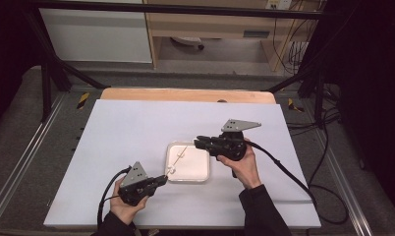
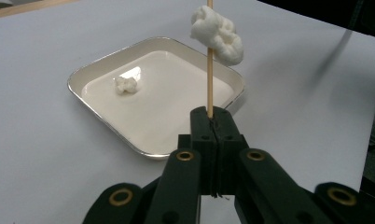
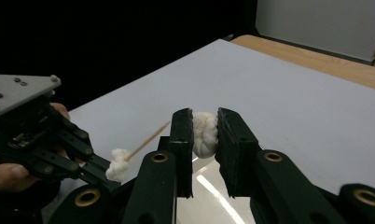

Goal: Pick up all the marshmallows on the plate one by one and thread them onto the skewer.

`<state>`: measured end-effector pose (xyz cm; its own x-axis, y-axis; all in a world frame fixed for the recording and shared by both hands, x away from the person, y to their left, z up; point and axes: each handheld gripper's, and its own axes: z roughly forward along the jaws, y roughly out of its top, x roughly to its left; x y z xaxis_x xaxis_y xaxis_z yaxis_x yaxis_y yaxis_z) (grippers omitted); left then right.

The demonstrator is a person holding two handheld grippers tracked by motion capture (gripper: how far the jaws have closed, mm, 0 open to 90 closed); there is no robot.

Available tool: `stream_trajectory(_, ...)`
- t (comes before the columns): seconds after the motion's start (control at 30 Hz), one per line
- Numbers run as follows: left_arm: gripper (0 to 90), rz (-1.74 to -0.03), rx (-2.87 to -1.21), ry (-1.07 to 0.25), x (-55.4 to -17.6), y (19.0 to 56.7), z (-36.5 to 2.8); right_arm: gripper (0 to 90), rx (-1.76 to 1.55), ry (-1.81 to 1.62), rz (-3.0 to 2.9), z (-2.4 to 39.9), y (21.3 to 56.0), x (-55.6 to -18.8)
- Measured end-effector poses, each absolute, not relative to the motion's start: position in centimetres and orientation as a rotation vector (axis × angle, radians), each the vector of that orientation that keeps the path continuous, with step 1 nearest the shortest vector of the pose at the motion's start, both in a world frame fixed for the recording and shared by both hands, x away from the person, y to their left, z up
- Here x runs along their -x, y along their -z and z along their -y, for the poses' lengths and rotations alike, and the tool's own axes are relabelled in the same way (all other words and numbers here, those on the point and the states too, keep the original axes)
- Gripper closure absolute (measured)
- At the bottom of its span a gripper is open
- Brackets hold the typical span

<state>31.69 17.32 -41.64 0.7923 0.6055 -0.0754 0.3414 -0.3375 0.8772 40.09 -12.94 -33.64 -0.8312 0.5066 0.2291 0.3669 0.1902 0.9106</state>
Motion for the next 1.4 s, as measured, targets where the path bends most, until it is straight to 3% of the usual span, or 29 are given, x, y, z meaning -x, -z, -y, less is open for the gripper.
stream_trajectory(1.4,89.0,-0.642,-1.946,-0.359,-30.8,41.7,-16.7,80.6,-0.86,-1.921,-2.429,12.0,34.4,-39.6)
